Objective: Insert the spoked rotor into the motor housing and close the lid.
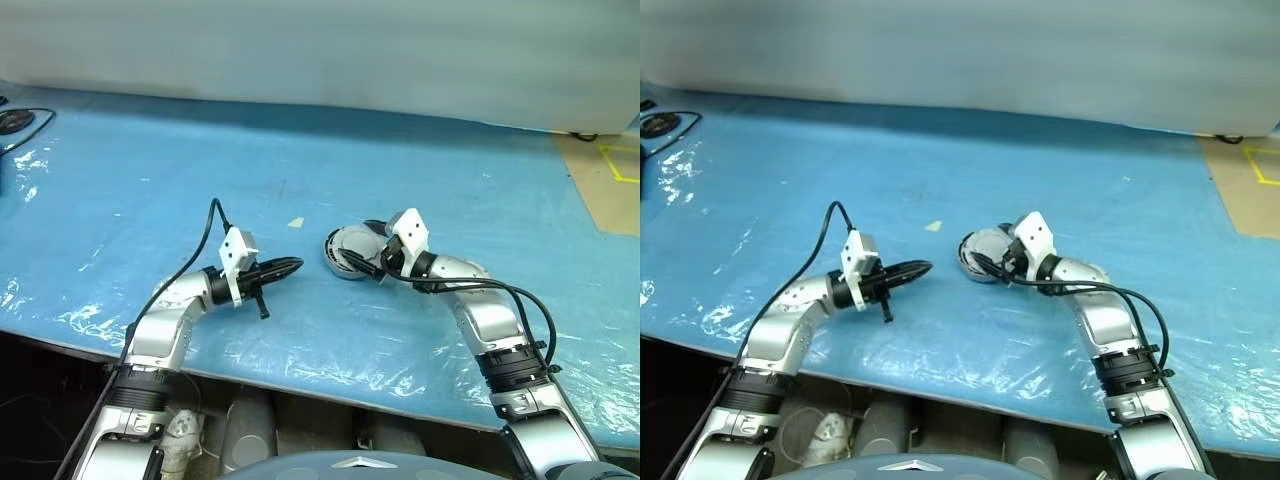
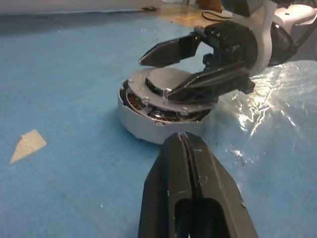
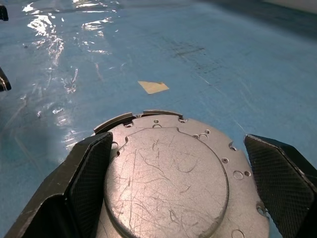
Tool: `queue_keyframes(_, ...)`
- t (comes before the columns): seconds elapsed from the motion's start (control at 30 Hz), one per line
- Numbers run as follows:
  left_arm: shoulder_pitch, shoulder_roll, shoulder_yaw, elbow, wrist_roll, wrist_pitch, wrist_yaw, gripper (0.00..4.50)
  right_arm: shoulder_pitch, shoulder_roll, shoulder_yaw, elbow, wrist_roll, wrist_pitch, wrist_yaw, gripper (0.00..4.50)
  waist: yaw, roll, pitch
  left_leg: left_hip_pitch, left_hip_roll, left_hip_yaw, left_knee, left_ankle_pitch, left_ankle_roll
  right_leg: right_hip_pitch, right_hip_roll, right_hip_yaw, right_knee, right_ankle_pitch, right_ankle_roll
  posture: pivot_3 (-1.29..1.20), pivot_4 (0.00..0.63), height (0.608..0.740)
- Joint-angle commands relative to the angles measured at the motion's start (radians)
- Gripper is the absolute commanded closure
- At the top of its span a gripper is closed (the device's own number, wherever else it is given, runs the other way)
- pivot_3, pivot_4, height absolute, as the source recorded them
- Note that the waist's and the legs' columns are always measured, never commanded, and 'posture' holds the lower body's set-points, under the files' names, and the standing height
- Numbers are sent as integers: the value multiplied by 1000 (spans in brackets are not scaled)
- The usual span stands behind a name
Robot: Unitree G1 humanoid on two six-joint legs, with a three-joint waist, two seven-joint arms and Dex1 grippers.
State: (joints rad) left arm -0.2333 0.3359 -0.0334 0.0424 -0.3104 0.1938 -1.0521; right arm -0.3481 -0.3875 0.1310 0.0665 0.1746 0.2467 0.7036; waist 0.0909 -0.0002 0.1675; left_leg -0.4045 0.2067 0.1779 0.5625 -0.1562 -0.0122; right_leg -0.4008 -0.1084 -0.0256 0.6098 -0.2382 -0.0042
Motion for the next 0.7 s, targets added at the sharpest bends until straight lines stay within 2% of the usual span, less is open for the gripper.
queue_keyframes(0.03, 1, 14, 1, -19, -9, -29, 13, 4500, 16, -12, 23, 2, -15, -3, 26, 43, 0, 0, 0, 0, 0, 0, 0, 0, 0, 0, 0, 0, 0, 0, 0, 0, 150, 740)
queue_keyframes(0.2, -7, 14, -9, -3, -6, -44, 28, 4500, -3, -7, 43, -32, -25, 2, 35, 43, -1, 0, 0, 0, 0, 0, 0, 0, 0, 0, 1, 0, 0, 0, 0, 0, 150, 740)
queue_keyframes(0.3, -11, 12, -15, 6, -5, -52, 36, 4500, -17, -4, 69, -58, -33, 29, 45, 648, -3, 0, 0, 0, 0, 0, 0, 0, 0, 0, 1, 0, 0, 0, 0, 0, 150, 740)
queue_keyframes(0.4, -13, 12, -22, 15, -3, -62, 40, 4500, -24, 2, 88, -68, -53, 77, 25, 1521, -12, 0, 0, 0, 0, 0, 0, 0, 0, 0, 1, 0, 0, 0, 0, 0, 150, 740)
queue_keyframes(0.7, -21, 10, -26, 33, 0, -78, 54, 4500, -53, 17, 69, -52, -59, 115, -18, 1514, -22, 0, 0, 1, 0, 0, 0, 0, 0, 0, 1, 0, 0, 0, 0, 0, 150, 740)
